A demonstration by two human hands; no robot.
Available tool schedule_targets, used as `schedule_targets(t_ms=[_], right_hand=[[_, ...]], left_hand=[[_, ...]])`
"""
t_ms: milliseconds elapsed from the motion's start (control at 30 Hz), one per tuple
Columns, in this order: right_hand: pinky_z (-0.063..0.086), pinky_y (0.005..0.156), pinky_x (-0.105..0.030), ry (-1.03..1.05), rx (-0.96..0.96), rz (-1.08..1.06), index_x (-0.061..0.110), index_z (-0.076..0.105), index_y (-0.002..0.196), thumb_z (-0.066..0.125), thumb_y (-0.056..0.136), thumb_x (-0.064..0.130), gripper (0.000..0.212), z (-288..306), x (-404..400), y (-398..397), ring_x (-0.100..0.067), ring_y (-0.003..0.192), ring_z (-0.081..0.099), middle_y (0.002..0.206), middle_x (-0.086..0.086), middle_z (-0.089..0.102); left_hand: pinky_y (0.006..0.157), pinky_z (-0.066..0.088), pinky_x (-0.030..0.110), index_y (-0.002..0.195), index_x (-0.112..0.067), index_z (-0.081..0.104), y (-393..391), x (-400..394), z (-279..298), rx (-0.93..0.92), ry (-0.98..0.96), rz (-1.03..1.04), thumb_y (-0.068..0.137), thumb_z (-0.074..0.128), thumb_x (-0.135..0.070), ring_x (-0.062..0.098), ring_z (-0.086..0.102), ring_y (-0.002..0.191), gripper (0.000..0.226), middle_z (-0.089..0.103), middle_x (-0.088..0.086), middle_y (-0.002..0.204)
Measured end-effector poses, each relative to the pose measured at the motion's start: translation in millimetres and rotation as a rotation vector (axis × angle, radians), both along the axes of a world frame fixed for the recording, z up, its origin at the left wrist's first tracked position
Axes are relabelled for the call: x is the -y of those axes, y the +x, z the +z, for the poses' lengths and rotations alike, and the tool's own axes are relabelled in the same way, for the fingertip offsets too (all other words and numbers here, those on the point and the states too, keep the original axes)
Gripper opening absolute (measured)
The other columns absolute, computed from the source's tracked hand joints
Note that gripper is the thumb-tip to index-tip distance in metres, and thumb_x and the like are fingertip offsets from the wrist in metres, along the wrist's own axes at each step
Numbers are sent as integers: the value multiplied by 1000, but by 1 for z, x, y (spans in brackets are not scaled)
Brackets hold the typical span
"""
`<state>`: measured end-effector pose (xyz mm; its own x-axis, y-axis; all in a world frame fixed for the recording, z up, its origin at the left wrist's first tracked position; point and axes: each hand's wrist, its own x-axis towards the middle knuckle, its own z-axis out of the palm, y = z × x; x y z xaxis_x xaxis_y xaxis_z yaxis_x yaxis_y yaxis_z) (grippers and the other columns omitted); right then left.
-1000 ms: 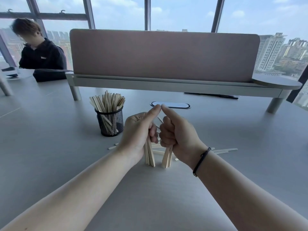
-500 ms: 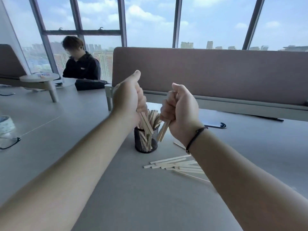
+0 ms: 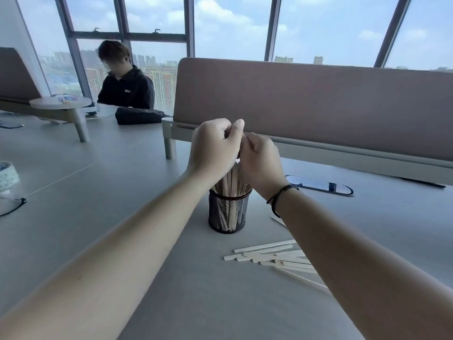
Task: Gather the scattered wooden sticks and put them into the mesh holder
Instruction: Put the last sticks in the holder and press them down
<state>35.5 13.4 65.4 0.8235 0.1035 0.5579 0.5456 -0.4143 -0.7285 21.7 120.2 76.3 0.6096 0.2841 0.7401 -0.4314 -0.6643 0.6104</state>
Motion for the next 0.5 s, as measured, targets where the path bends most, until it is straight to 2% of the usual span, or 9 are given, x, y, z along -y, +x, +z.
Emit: schedule_targets(t_ms=[67, 100, 167, 233, 333, 400, 467, 500], right_hand=[[27, 49, -27, -158, 93, -10, 21, 32, 52, 41, 97, 11, 47, -3, 7, -3, -13, 50, 33, 49, 5, 37], [27, 49, -29, -237, 90, -2, 19, 33, 53, 40, 97, 11, 45, -5, 10, -2, -14, 51, 33, 49, 4, 36], [32, 52, -33, -402, 27, 54, 12, 43, 60, 39, 97, 16, 37, -12, 11, 1, -19, 55, 39, 54, 1, 45], [44, 62, -34, -492, 8, 97, 6, 57, 77, 37, 99, 21, 34, -20, 11, 3, -27, 69, 52, 67, -6, 61], [45, 71, -37, -465, 24, 108, 7, 62, 89, 36, 101, 22, 33, -23, 11, 2, -29, 79, 56, 81, -9, 67], [44, 71, -35, -464, -1, 129, 8, 63, 91, 35, 103, 22, 34, -21, 14, -2, -24, 79, 56, 83, -5, 68], [45, 73, -33, -216, -150, 202, 6, 65, 89, 37, 104, 30, 40, -16, 20, -5, -17, 79, 59, 86, -2, 70], [48, 80, -33, -28, -208, 197, 5, 68, 95, 38, 105, 34, 44, -13, 24, -6, -16, 88, 64, 97, -5, 74]], left_hand=[[58, 40, 31, 64, -6, 56, -1, -5, -1, 45, 119, 16, 93, 58, -34, 22, 52, 58, 40, 55, -1, 53], [62, 44, 31, 71, -11, 61, -2, -7, -2, 11, 141, 28, 93, 57, -36, 21, 58, 66, 33, 60, -5, 60], [72, 47, 33, 89, -20, 66, -5, -8, -5, -143, 176, 102, 96, 50, -41, 21, 63, 86, 28, 68, -8, 79], [80, 46, 37, 102, -19, 68, -4, -12, -13, -309, 226, 170, 100, 38, -42, 26, 61, 102, 38, 72, -2, 101], [89, 47, 39, 95, -3, 68, -6, -17, -13, -480, 192, 86, 103, 28, -44, 32, 60, 107, 59, 72, 11, 105], [86, 44, 35, 84, -7, 60, -12, -14, -5, -613, 207, -4, 103, 24, -52, 30, 61, 105, 61, 71, 14, 103], [87, 41, 33, 92, -17, 61, -18, -12, 2, -735, 186, -122, 99, 17, -65, 25, 59, 110, 66, 69, 11, 112], [99, 38, 35, 111, -22, 64, -20, -13, 3, -765, 159, -181, 95, 11, -72, 23, 53, 124, 74, 63, 9, 131]])
